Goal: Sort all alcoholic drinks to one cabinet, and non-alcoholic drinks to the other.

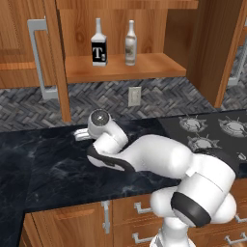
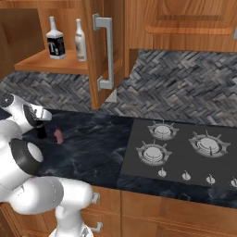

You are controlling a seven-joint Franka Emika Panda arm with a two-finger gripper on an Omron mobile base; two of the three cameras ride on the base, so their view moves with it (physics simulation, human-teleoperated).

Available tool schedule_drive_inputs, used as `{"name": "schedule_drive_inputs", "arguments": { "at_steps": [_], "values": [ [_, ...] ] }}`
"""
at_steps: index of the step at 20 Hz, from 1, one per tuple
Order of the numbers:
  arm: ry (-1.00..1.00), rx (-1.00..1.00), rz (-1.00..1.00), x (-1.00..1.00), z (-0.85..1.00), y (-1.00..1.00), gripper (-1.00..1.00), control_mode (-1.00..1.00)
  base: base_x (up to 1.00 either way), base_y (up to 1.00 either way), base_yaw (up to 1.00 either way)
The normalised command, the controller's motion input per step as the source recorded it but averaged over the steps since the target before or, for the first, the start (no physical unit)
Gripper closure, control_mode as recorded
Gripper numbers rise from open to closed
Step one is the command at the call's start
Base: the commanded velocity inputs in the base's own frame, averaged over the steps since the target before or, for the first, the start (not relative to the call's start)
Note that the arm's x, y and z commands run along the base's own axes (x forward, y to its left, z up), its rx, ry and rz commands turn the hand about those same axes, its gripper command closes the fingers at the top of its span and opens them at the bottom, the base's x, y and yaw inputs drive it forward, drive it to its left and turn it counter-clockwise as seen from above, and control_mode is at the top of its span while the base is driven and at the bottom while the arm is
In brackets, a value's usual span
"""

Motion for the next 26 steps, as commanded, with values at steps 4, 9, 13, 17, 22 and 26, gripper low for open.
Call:
{"name": "schedule_drive_inputs", "arguments": {
  "at_steps": [4, 9, 13, 17, 22, 26],
  "values": [
    [0.0, 0.0, -0.02, -0.38, 0.24, -0.21, 1.0, -1.0, 0.0, 0.0, 0.0],
    [0.0, 0.0, -0.02, -0.42, 0.23, -0.25, 1.0, -1.0, 0.0, 0.0, 0.0],
    [0.0, 0.01, -0.01, -0.43, 0.21, -0.25, 1.0, -1.0, 0.0, 0.0, 0.0],
    [0.0, 0.01, -0.01, -0.46, 0.17, -0.25, 1.0, -1.0, 0.0, 0.0, 0.0],
    [0.0, 0.0, -0.01, -0.38, 0.25, -0.19, 1.0, -1.0, 0.0, 0.0, 0.0],
    [0.0, 0.0, 0.0, -0.16, 0.19, -0.06, 1.0, -1.0, 0.0, 0.0, 0.0]
  ]
}}
